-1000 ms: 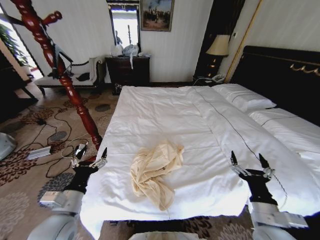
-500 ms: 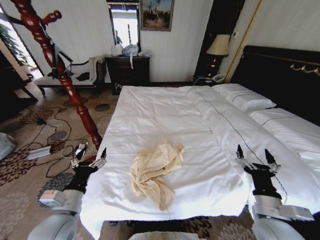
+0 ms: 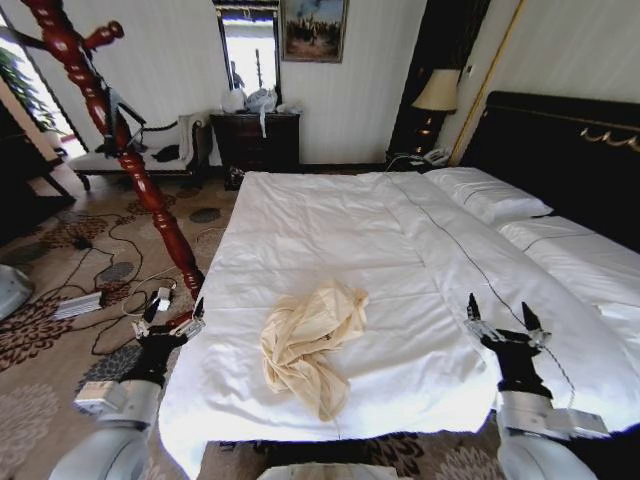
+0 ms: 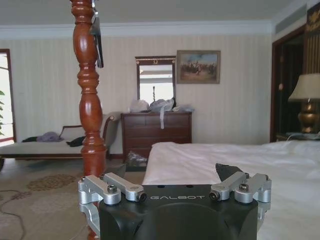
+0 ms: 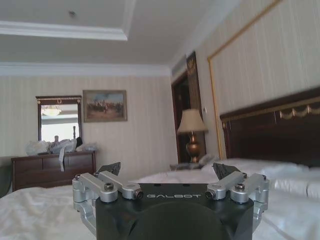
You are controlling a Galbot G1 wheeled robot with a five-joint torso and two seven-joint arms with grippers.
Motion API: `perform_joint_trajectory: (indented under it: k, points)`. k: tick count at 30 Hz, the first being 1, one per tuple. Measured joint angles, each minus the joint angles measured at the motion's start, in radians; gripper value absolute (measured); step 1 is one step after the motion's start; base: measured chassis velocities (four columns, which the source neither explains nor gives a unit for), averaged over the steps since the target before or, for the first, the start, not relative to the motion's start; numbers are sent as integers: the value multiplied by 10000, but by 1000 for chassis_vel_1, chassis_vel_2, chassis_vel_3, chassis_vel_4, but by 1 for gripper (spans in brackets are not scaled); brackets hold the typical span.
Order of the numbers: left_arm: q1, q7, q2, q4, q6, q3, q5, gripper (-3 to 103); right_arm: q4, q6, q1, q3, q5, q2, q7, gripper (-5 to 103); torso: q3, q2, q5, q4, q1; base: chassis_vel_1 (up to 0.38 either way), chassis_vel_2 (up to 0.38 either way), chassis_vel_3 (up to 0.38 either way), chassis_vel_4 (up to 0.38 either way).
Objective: Pick up the clothes from the bed and hang them on the clothes hanger.
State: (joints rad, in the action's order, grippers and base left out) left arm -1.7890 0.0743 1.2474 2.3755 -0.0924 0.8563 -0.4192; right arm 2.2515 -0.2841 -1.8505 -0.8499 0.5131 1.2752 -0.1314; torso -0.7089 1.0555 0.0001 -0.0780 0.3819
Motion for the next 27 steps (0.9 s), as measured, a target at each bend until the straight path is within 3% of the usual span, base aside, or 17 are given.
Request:
perform_joint_trajectory:
  k: [8,9,11,12,13,16,22,25,27]
  points:
    - [-59,-80,-36,-1211,44,-38,1170,100,-87,609,202,361,1626,-610,-340,100,0,0,1,0,0,0,0,0,0]
    - [-95,-136,-59,-1407,91,-95,1289,100,-6,748,234,357,2027,-880,-447,100,0,0,1,0,0,0,0,0,0]
    - [-221,-350,-82,-1682,242,-322,1167,100,397,1229,277,346,3709,-1663,-1011,100,-2,0,-4,5,1,0,0,0,0]
    - [-249,-403,-66,-1720,248,-386,1118,100,563,1404,287,349,4366,-1871,-1295,100,-1,-1,-2,3,1,0,0,0,0]
    - [-249,-403,-66,-1720,248,-386,1118,100,563,1404,287,349,4366,-1871,-1295,100,-1,-1,-2,3,1,0,0,0,0]
    - [-227,-460,83,-2022,317,-535,1588,100,1106,2223,307,400,6483,-2513,-2435,100,-1,0,-2,3,0,0,0,0,0]
    - [-253,-465,105,-2063,342,-568,1685,100,1214,2610,257,725,7070,-3289,-3075,100,-1,0,2,-1,1,0,0,0,0]
    - [-308,-452,105,-1916,348,-522,1730,100,1448,3282,462,779,8822,-3927,-3942,100,0,0,-2,-1,0,0,0,0,0]
    - [-345,-421,170,-1738,348,-484,1768,100,1125,3528,1019,1066,9789,-4210,-4075,100,-1,0,-6,1,1,0,0,0,0]
